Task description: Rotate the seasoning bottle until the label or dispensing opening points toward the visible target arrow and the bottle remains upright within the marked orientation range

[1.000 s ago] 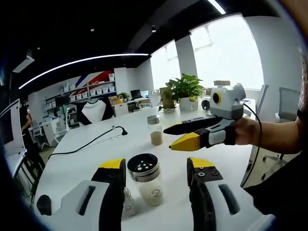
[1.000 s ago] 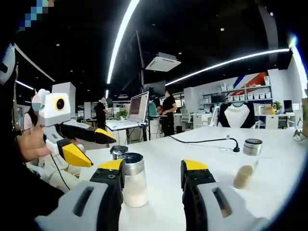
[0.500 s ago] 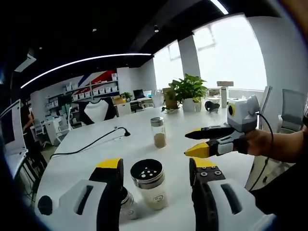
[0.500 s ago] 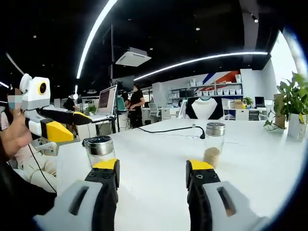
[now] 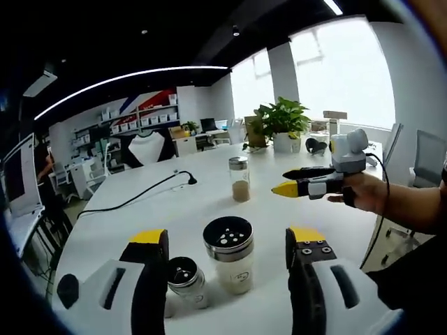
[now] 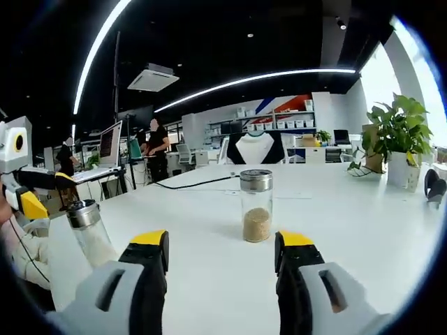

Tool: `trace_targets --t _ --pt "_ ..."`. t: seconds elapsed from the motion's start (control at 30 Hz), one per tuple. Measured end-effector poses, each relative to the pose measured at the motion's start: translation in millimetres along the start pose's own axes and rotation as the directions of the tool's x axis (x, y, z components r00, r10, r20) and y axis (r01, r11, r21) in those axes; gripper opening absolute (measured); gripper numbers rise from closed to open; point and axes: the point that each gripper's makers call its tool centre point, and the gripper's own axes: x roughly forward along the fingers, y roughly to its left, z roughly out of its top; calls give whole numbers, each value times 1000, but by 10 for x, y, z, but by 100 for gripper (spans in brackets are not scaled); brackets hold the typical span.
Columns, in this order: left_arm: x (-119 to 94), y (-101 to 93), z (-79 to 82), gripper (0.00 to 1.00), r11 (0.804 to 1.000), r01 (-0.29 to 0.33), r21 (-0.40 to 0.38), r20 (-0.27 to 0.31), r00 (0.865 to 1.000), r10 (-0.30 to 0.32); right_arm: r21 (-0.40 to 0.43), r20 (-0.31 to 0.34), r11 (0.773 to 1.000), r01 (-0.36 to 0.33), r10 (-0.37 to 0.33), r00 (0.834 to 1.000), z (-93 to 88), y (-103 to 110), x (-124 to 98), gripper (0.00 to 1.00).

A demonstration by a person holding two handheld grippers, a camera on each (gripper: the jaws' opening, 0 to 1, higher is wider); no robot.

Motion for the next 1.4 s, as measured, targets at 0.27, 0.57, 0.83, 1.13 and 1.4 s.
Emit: trace_targets --t 0.27,0.57,0.83,1.13,1.4 --pt "7 91 11 70 1000 -12 -14 5 1000 12 2 -16 1000 29 -29 999 -31 -134 175 59" --pt "20 147 -34 69 1000 -19 -19 -15 1000 19 -33 0 998 52 -52 999 124 -332 514 64" --pt "11 189 -25 67 999 -27 -21 -18 999 27 -54 20 997 60 -59 998 346 -454 910 63" --pt "1 266 -50 67 999 -45 -19 -37 998 45 -89 15 995 49 -48 999 444 -543 1305 60" --pt "3 279 -84 67 999 -49 -22 -48 998 48 -116 11 992 56 -55 998 459 -494 1334 53"
